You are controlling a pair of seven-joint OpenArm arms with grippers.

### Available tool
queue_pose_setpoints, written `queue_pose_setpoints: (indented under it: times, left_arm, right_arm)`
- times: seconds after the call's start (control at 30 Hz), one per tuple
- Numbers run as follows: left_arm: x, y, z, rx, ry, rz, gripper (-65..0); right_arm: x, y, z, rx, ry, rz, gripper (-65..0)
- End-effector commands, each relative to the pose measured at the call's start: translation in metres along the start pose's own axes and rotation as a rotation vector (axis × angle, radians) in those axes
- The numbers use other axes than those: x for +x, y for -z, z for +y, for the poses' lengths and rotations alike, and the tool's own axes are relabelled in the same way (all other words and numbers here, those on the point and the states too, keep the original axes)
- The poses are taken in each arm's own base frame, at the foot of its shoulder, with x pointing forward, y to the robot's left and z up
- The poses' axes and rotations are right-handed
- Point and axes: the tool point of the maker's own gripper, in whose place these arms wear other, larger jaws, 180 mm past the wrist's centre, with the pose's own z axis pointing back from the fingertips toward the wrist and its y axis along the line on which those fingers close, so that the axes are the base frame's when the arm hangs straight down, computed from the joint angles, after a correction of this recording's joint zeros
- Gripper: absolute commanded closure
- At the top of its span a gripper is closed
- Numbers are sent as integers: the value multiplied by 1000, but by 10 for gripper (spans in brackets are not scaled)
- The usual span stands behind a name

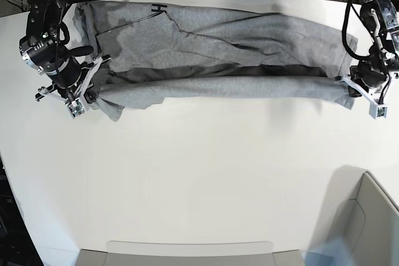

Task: Fold the T-shirt properly
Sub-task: 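Lift the hem edge and fold it over toward the collar with both grippers, then release the folded edge and regrip the shirt's ends with both grippers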

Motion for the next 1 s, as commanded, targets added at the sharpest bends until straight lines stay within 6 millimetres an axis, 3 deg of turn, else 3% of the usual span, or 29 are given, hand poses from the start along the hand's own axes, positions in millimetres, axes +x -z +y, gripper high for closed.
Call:
queue_pose_setpoints:
  times: [0.0,0.23,0.43,0.97]
  left_arm:
    - [12,-9,10,25,19,-43,0]
    - [-11,-10,16,35,36,7,0]
    - [-29,-10,18,40,42,45,0]
    - [-43,-8,15,32,46,59,-3]
  right_arm:
    - [8,-6,-4,-14,-22,-29,0]
    - [-18,-12,21,69,14,15,0]
    - [-42,-22,30,126,101,43,0]
    - [-76,-28,51,172,123,129,0]
